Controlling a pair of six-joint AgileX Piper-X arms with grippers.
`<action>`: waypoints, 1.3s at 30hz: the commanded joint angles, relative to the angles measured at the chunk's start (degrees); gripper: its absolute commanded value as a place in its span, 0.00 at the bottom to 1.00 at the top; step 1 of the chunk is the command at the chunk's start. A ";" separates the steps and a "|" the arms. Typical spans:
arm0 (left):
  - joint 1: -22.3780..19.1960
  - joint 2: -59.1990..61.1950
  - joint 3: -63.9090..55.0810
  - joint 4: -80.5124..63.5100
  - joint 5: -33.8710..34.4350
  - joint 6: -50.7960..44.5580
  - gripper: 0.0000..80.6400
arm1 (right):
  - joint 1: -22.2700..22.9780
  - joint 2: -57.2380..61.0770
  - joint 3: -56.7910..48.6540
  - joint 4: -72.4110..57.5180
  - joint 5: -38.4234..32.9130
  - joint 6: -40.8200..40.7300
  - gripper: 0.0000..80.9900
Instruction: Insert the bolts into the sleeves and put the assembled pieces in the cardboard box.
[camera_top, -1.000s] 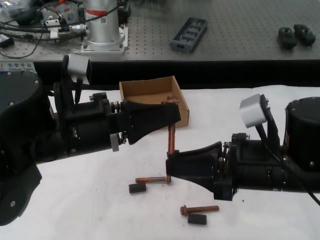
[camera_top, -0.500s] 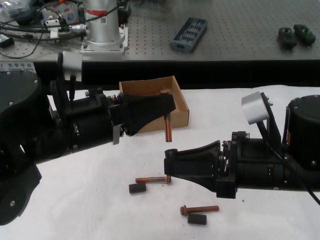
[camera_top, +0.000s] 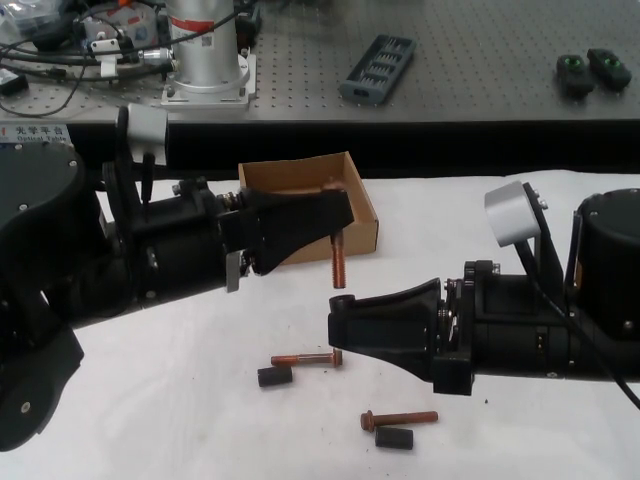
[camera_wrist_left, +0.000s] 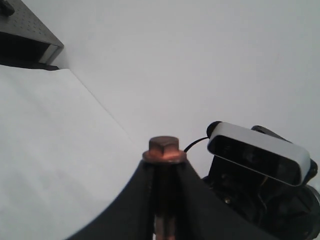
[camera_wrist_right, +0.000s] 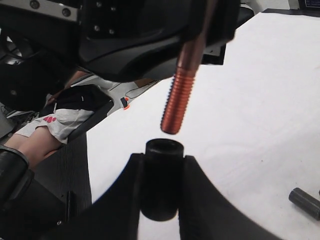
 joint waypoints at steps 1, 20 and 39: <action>-0.18 0.16 -0.31 -0.93 0.84 -0.74 0.01 | -0.23 0.15 -0.28 -2.31 1.00 1.36 0.07; -0.18 0.16 -0.08 -0.43 4.35 -0.44 0.01 | -0.37 0.15 -0.28 -8.95 1.29 5.90 0.07; -0.18 0.16 1.08 -0.67 4.35 6.27 0.01 | -0.37 0.31 -0.28 -10.62 5.23 9.15 0.07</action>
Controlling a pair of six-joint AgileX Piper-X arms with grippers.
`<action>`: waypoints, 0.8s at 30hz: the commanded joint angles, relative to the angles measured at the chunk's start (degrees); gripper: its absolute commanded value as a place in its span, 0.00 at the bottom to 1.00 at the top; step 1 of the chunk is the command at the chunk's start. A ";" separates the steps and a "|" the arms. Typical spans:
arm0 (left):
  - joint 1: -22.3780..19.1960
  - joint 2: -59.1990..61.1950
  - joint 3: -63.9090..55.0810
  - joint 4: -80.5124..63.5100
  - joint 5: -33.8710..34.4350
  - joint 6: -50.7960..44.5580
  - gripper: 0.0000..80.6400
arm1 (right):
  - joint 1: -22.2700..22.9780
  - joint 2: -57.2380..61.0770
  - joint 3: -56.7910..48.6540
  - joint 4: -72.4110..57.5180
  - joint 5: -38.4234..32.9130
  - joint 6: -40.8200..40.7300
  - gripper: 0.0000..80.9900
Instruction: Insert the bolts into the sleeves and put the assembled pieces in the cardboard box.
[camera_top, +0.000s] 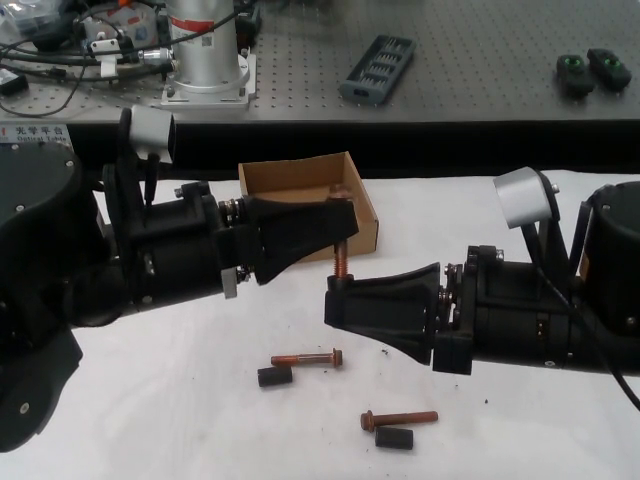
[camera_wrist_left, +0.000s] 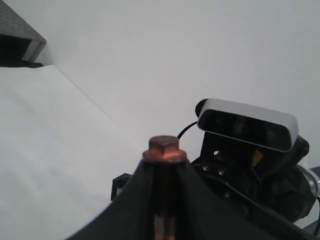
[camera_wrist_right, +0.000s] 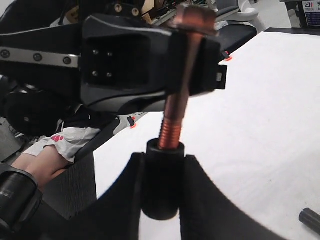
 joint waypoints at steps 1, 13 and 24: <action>-0.18 0.16 1.12 0.11 0.98 3.89 0.01 | -0.37 -0.19 -0.36 -5.27 4.57 4.14 0.07; -0.18 0.16 2.62 -0.74 1.73 8.10 0.26 | -0.37 -0.19 -0.36 -5.38 4.82 4.48 0.07; 2.75 -0.85 2.62 -3.20 -7.17 4.90 0.66 | -2.62 0.23 -1.77 2.74 4.61 3.75 0.07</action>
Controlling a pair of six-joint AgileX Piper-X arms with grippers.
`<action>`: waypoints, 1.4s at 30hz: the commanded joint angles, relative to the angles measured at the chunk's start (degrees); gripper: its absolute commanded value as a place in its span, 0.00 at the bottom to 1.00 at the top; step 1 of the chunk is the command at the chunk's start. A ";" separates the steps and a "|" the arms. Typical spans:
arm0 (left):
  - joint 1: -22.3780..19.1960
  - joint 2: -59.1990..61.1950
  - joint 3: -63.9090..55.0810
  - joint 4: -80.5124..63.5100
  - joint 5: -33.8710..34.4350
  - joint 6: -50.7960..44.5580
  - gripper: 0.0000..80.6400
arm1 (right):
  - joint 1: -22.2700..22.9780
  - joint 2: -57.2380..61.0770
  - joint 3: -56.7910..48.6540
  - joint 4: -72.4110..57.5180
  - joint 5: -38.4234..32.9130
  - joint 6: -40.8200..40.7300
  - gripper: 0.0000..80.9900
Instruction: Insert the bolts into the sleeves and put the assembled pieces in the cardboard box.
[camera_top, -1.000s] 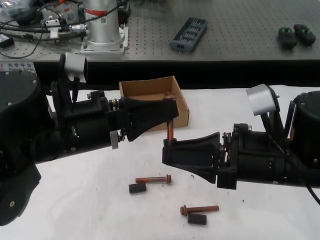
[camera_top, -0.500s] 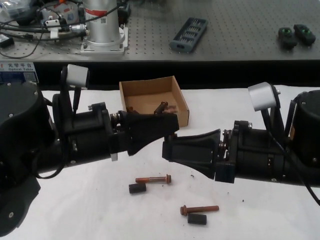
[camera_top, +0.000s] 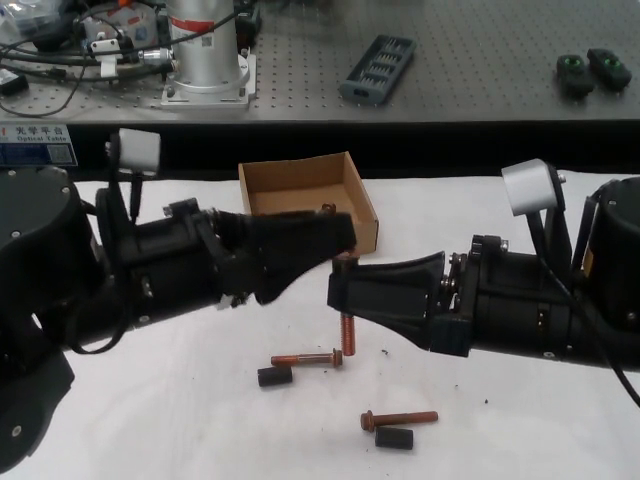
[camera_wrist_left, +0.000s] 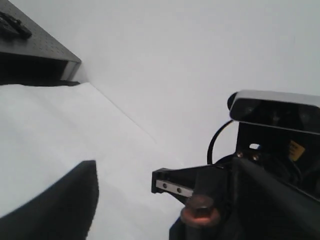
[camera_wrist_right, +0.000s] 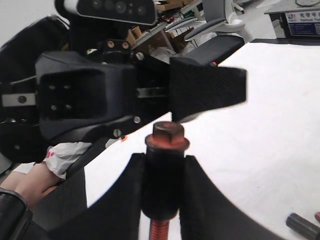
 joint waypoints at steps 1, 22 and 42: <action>1.60 -1.19 -0.08 -1.46 -0.77 -0.88 0.66 | -0.92 0.15 -1.12 1.08 1.89 1.37 0.07; 13.32 -23.49 -0.01 49.47 -5.04 25.45 0.59 | -7.61 49.84 -65.82 29.62 2.72 1.62 0.07; 13.32 -26.89 -0.20 49.93 -5.31 25.82 0.59 | -7.75 53.98 -71.96 36.78 4.35 12.03 0.49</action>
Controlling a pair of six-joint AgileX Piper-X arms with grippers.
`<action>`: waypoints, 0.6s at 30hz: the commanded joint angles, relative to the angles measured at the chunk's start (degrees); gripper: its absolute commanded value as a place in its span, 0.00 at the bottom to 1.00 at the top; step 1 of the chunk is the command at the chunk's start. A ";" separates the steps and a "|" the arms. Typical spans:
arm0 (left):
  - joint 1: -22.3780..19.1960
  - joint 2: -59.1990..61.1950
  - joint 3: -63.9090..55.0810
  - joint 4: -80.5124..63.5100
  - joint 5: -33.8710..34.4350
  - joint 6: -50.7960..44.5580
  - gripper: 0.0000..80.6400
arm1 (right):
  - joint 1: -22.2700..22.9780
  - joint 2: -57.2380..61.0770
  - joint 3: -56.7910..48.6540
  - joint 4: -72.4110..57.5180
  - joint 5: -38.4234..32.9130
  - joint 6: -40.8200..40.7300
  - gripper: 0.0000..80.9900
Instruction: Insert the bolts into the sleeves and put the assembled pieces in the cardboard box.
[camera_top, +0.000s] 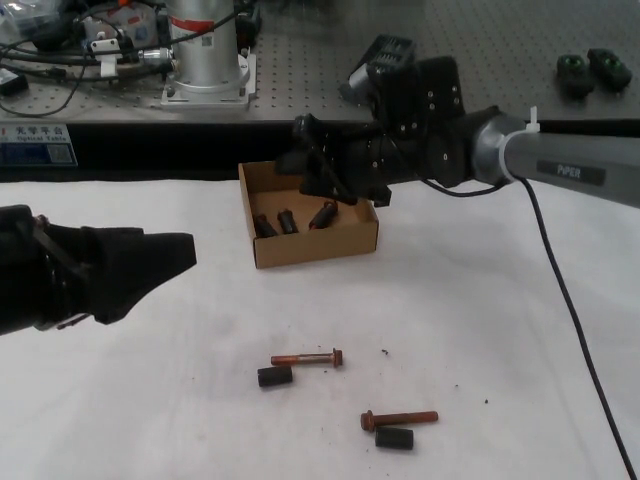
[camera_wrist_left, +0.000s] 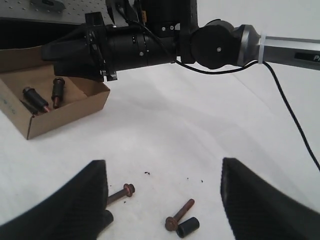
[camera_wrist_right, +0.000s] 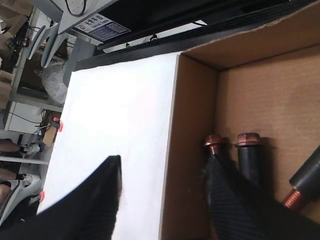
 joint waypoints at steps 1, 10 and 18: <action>0.10 -0.65 -0.55 -0.37 -0.17 2.50 0.59 | -0.67 -2.71 -1.17 1.15 -1.42 0.28 0.49; -6.94 3.06 -3.01 10.87 -7.78 19.38 0.59 | 0.08 -16.44 -1.06 39.78 7.26 -37.32 0.42; -13.54 11.74 -8.73 18.76 -19.88 34.11 0.59 | 4.27 -22.13 -0.70 50.17 9.68 -43.53 0.42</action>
